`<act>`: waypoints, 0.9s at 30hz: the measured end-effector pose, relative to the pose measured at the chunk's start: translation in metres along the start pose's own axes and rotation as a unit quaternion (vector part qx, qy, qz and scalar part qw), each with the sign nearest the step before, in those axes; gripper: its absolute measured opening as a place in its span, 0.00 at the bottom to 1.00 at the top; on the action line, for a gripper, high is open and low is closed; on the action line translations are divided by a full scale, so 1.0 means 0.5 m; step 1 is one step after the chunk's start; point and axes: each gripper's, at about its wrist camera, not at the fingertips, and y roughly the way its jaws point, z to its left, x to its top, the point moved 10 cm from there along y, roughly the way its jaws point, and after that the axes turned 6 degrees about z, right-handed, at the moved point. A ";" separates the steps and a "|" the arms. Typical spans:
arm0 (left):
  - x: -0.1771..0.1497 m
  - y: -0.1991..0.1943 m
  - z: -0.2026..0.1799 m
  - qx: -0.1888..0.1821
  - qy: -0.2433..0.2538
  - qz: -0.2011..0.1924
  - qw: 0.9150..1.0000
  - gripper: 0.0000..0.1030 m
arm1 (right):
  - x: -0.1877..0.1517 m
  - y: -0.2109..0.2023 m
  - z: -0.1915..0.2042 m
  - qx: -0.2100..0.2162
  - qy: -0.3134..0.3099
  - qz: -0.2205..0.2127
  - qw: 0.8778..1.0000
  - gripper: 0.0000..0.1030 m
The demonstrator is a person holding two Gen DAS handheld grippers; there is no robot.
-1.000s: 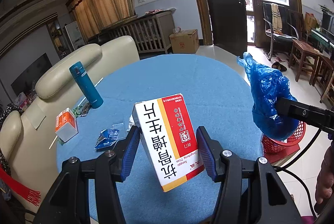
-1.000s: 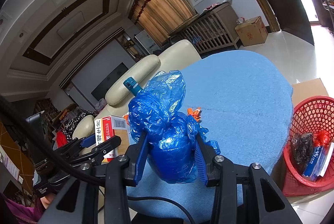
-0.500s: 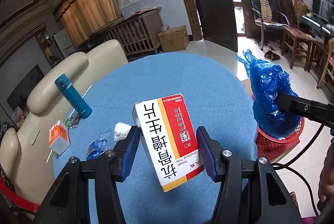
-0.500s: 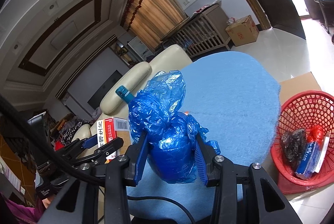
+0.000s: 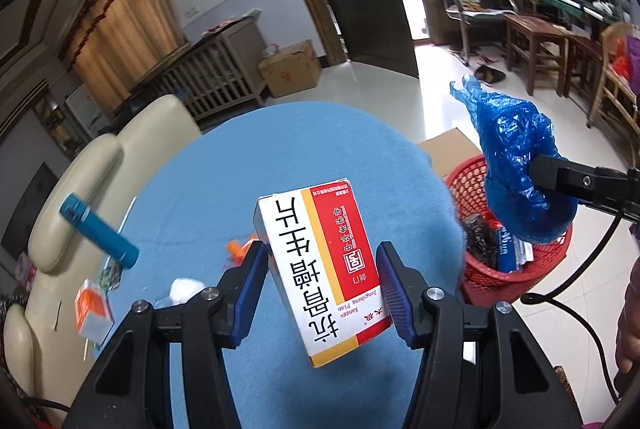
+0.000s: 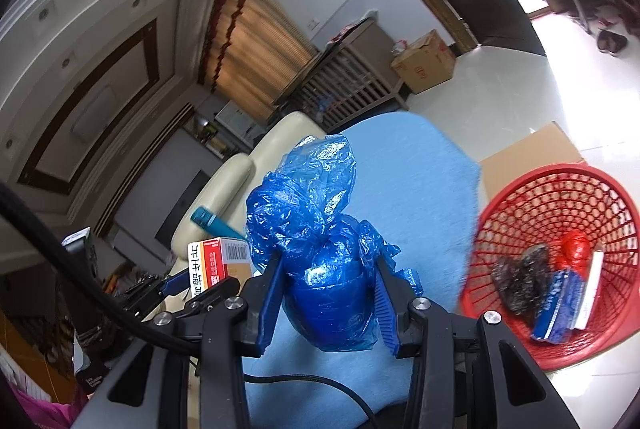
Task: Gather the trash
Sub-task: 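Carry the blue bag and red-and-white box over the red basket with both tools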
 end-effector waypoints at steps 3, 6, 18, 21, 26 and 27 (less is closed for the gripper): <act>0.022 0.009 -0.027 -0.005 0.016 0.000 1.000 0.56 | 0.017 -0.024 -0.032 -0.010 0.016 -0.014 1.000 0.43; 0.038 0.021 -0.055 -0.015 0.027 0.005 1.000 0.56 | 0.044 -0.045 -0.071 -0.020 0.034 -0.025 0.999 0.43; 0.098 0.064 -0.175 -0.056 0.048 0.034 0.997 0.56 | 0.090 -0.141 -0.202 -0.059 0.083 -0.045 0.994 0.43; 0.106 0.081 -0.208 -0.073 0.048 0.046 0.995 0.56 | 0.092 -0.160 -0.230 -0.069 0.092 -0.040 0.993 0.43; 0.106 0.119 -0.265 -0.130 0.028 0.086 0.987 0.56 | 0.099 -0.185 -0.281 -0.086 0.111 -0.024 0.990 0.45; 0.103 0.126 -0.270 -0.132 0.024 0.097 0.986 0.56 | 0.101 -0.188 -0.289 -0.090 0.114 -0.021 0.989 0.45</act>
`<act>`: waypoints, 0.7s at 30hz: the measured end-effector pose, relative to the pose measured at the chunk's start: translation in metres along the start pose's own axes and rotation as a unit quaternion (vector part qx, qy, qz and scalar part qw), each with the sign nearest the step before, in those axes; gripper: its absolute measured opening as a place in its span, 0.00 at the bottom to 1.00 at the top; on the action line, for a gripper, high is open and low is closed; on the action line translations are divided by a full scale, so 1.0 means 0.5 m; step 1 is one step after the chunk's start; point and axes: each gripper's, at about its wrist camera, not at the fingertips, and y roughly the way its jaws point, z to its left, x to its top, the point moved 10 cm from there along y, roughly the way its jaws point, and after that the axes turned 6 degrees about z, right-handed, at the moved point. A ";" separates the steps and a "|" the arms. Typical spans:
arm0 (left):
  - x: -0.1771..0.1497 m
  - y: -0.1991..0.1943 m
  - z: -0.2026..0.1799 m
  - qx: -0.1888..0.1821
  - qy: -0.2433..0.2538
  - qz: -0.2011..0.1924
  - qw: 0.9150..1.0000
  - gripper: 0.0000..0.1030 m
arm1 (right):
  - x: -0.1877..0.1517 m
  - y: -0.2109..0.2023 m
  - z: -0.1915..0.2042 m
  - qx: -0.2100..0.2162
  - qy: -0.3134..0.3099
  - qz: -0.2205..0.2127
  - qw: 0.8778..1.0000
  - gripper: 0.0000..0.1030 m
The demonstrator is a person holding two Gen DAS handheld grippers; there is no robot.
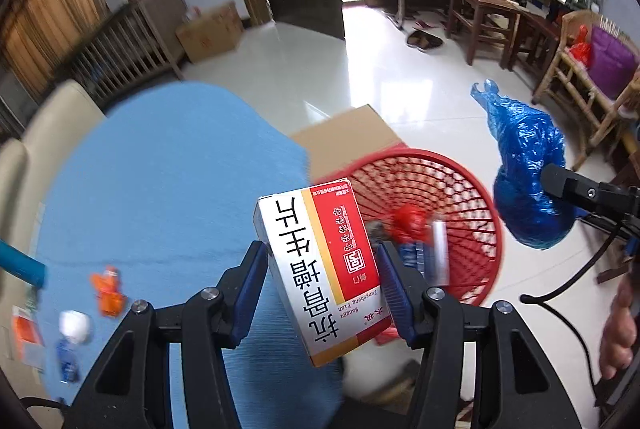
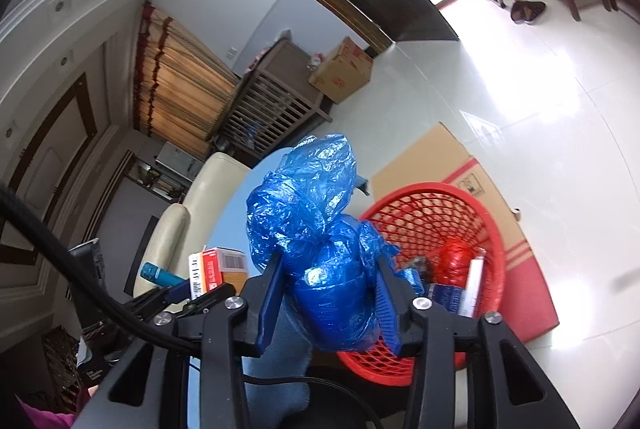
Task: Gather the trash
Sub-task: 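Carry the blue bag and red-and-white box over the red basket with both tools, then open both tools to drop the bag and box into the red basket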
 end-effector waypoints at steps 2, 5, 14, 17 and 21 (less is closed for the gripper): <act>0.002 0.018 -0.013 -0.018 -0.006 0.011 1.000 0.56 | 0.006 0.001 -0.015 -0.010 0.002 0.008 1.000 0.45; 0.000 0.040 -0.030 -0.045 -0.010 0.026 0.999 0.56 | 0.022 0.009 -0.029 -0.021 0.004 0.023 1.000 0.45; 0.002 0.097 -0.100 -0.133 0.002 0.048 0.990 0.57 | 0.051 0.047 -0.030 -0.059 -0.008 0.067 0.996 0.45; -0.003 0.122 -0.116 -0.138 0.016 0.050 0.989 0.58 | 0.060 0.049 -0.037 -0.066 -0.009 0.054 0.996 0.45; -0.012 0.147 -0.130 -0.153 0.029 0.057 0.986 0.59 | 0.045 0.043 -0.066 -0.073 0.022 0.031 0.997 0.45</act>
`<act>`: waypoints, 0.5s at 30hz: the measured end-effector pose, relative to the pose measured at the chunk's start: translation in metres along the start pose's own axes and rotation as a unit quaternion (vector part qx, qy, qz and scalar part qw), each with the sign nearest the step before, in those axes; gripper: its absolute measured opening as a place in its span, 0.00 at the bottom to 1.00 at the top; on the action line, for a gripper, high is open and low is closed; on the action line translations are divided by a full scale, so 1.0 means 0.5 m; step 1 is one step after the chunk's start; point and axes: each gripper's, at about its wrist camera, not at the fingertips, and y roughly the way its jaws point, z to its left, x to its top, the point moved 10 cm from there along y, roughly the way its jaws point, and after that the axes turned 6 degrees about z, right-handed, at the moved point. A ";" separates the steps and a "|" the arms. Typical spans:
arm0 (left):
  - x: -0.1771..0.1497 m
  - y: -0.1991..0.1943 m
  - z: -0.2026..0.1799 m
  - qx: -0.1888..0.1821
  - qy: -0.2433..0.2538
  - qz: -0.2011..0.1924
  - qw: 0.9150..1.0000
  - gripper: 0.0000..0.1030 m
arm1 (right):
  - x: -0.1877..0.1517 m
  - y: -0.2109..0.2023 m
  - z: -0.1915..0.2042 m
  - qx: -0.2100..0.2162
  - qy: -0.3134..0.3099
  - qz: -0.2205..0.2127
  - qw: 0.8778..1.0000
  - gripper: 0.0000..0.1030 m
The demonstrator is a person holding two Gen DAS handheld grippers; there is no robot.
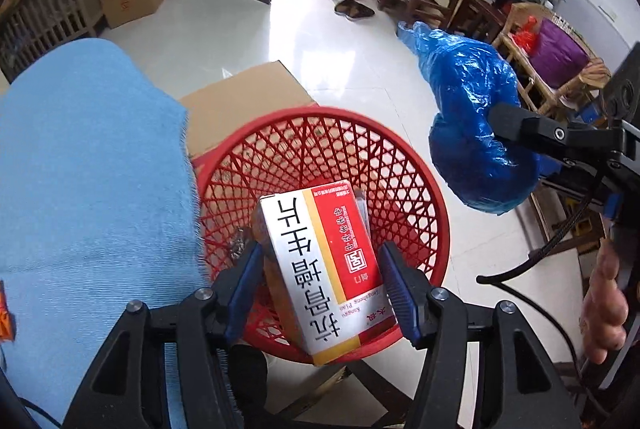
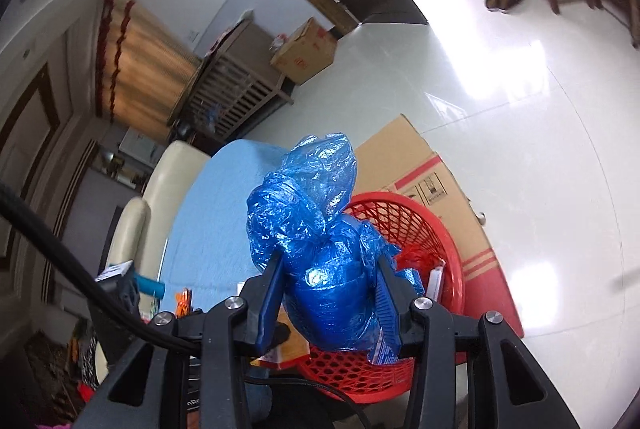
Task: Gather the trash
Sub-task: 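Open both tools to drop the bag and box into the red basket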
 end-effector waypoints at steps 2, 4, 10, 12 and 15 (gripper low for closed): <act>-0.004 -0.005 0.009 0.003 -0.006 -0.004 1.000 0.61 | -0.011 0.001 -0.018 -0.020 0.020 -0.018 0.999 0.55; -0.014 -0.026 0.017 0.004 -0.012 -0.010 1.000 0.61 | -0.023 0.003 -0.034 -0.031 0.042 -0.025 0.998 0.71; -0.072 -0.151 0.076 0.042 -0.015 -0.070 0.997 0.64 | -0.051 0.004 -0.030 -0.036 0.066 -0.029 0.997 0.71; -0.106 -0.188 0.119 0.061 -0.036 -0.082 0.994 0.65 | -0.054 0.012 0.004 -0.024 0.052 -0.030 0.998 0.71; -0.170 -0.243 0.201 0.093 -0.074 -0.105 0.987 0.65 | -0.062 0.041 0.085 -0.021 0.006 -0.022 1.000 0.71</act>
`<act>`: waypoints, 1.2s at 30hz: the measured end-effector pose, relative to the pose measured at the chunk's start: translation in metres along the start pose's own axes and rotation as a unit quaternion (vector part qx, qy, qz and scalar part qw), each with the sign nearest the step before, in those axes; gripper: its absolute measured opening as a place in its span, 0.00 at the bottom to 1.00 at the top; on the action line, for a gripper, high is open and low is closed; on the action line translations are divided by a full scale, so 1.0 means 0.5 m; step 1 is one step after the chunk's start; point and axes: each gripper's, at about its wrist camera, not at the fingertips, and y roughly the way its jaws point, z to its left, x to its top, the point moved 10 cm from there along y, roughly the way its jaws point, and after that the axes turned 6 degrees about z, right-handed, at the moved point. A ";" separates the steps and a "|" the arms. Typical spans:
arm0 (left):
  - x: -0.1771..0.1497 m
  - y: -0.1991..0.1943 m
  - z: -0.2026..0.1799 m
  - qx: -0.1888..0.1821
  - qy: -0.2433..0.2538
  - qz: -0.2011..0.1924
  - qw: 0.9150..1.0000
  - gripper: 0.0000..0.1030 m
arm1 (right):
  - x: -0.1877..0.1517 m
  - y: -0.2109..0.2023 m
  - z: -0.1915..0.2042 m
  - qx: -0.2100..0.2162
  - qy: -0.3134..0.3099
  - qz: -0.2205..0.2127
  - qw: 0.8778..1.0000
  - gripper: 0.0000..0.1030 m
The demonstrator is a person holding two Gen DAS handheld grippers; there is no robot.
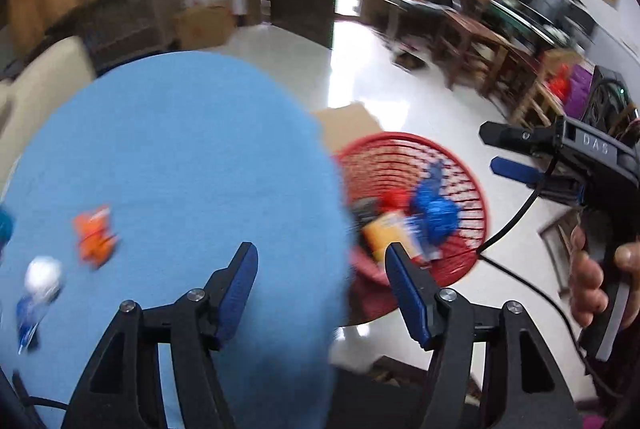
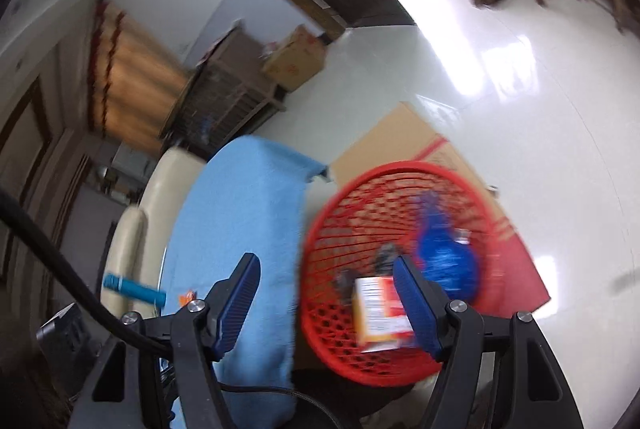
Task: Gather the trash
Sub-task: 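Open both tools to drop the bag and box into the red basket, then grasp the orange bag with the right tool while the left tool grasps the milk carton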
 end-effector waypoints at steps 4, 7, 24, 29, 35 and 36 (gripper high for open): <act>-0.059 -0.059 0.139 0.044 -0.050 -0.021 0.998 0.65 | -0.044 0.064 0.135 0.020 -0.055 0.030 0.998 0.71; -0.106 -0.106 0.250 0.080 -0.089 -0.039 0.992 0.65 | -0.088 0.121 0.241 0.040 -0.096 0.061 0.993 0.71; -0.308 -0.104 0.767 0.133 -0.336 -0.026 0.932 0.68 | -0.257 0.547 0.584 0.011 -0.268 0.184 0.946 0.70; -0.304 -0.036 0.800 0.092 -0.350 -0.003 0.932 0.68 | -0.259 0.594 0.581 -0.013 -0.267 0.195 0.944 0.67; -0.301 0.028 0.820 0.065 -0.337 0.023 0.939 0.68 | -0.294 0.617 0.591 -0.026 -0.287 0.207 0.935 0.58; -0.302 0.033 0.820 0.065 -0.334 0.024 0.940 0.68 | -0.298 0.620 0.594 -0.028 -0.291 0.207 0.934 0.54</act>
